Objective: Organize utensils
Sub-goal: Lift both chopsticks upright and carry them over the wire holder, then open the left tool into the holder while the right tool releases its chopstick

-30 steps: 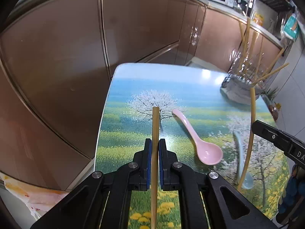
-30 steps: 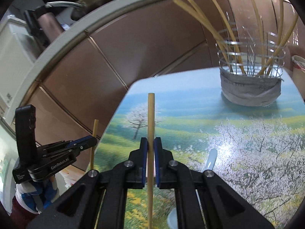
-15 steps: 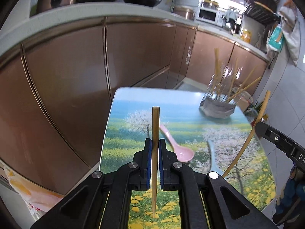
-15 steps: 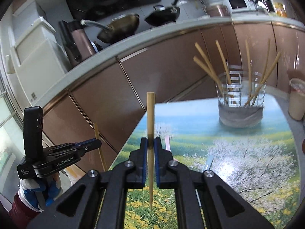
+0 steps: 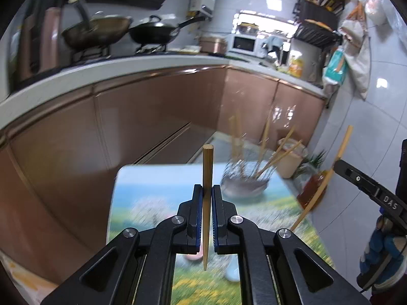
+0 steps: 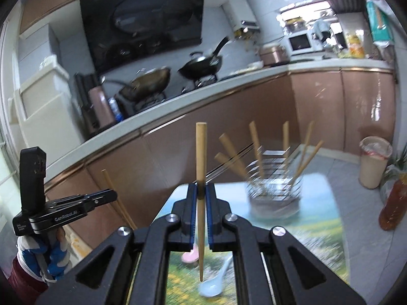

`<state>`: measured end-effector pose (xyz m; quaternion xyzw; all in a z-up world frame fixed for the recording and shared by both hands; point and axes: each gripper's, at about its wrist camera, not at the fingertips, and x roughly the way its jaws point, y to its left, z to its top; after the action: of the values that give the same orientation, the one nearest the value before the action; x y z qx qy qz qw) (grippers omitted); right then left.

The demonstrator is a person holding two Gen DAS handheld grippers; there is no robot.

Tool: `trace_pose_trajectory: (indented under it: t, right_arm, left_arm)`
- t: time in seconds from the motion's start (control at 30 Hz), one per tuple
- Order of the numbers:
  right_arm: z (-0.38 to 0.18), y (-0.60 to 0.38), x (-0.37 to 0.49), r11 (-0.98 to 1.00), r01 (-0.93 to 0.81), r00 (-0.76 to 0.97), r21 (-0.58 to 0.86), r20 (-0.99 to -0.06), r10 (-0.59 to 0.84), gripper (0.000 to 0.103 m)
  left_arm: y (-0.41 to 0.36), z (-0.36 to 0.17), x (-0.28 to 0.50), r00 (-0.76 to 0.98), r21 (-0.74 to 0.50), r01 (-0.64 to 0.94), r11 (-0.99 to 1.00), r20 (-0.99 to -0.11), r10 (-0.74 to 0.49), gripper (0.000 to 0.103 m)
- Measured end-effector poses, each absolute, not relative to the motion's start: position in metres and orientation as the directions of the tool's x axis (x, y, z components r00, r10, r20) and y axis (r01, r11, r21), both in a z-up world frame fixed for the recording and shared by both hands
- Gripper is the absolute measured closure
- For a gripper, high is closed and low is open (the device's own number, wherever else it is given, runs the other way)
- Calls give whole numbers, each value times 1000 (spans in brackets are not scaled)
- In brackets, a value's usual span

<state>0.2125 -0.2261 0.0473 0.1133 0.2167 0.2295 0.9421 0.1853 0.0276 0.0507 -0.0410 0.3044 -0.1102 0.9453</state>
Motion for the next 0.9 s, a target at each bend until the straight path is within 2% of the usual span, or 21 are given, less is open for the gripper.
trace_pose_trajectory:
  t: [0.27,0.47,0.6,0.9]
  right_arm:
    - [91,-273,269,900,-332,864,284,-292,410,97]
    - [109,-284,321,915,-317,893,251,-247,377,97]
    - [95,-278,356,934,-293,905,206,-255,340,97]
    - [36,-262,416,951,-267,901,156,-310,304,97]
  left_arm:
    - [-20,103,257,815,-183,285,941,-471,-338,97]
    - [-59,125,314,839,-174,319,932,-405,-363,97]
    - [-81,112,348,842,-166,315,935,-405,-355,97]
    - [-111,49,415,844,-133,280,951,-439,-310,96]
